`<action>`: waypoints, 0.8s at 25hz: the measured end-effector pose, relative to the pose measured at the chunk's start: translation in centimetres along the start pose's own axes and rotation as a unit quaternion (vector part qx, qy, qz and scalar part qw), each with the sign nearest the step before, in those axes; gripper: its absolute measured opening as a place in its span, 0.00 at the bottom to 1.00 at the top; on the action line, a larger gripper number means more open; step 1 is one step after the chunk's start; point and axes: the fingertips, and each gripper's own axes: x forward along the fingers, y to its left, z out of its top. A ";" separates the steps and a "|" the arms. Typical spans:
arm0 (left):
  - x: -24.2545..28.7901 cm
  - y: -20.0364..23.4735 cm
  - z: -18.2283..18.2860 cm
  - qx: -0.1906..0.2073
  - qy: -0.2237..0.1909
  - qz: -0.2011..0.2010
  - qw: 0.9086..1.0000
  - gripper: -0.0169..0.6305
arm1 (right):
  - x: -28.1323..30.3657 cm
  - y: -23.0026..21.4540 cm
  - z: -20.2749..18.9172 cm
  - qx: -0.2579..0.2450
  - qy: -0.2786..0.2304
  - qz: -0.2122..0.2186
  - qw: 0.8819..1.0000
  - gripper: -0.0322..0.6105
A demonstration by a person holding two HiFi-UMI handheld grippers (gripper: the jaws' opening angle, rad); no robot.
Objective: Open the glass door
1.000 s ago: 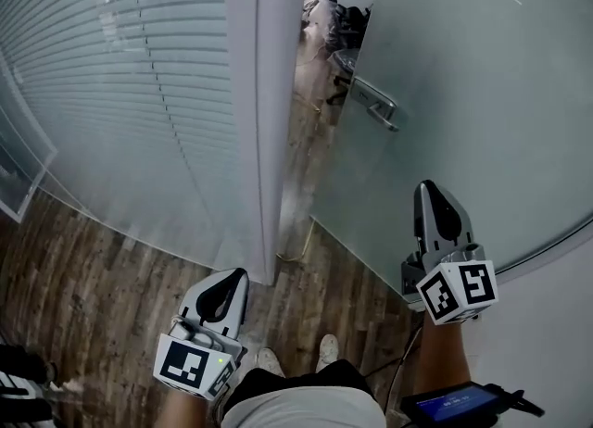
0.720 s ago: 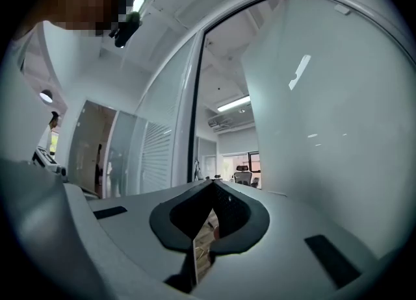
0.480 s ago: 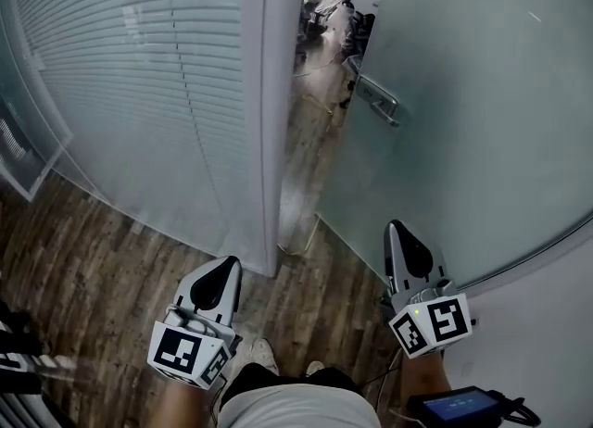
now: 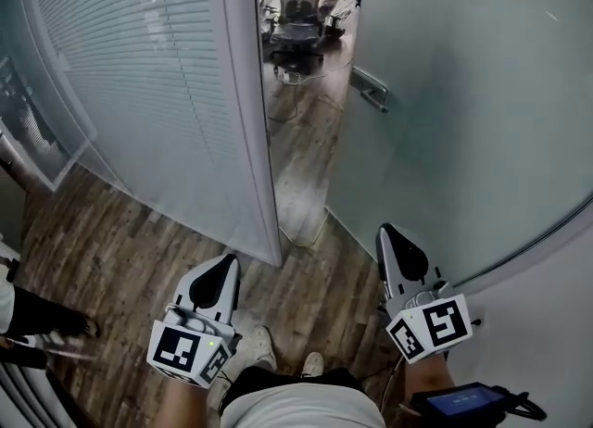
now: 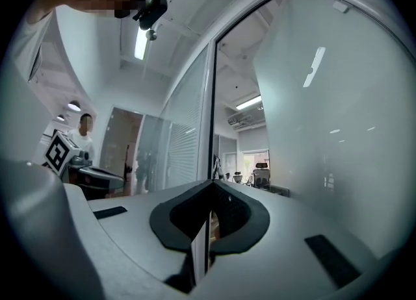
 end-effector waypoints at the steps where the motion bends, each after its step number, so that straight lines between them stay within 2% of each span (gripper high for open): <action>1: -0.3 -0.3 0.3 0.001 0.002 0.005 1.000 0.02 | -0.3 -0.1 0.2 0.006 0.002 0.003 1.000 0.05; 4: -1.0 -0.7 0.8 0.008 0.006 0.013 1.000 0.02 | -1.0 0.2 0.6 0.020 0.004 0.012 1.000 0.05; 10: -1.9 -0.2 1.9 0.010 -0.010 0.018 1.000 0.02 | -1.6 2.1 2.0 0.011 -0.001 0.020 1.000 0.05; 20: -4.6 3.1 3.9 0.011 -0.032 0.010 0.999 0.02 | -1.5 6.1 3.6 -0.013 -0.002 -0.002 1.000 0.05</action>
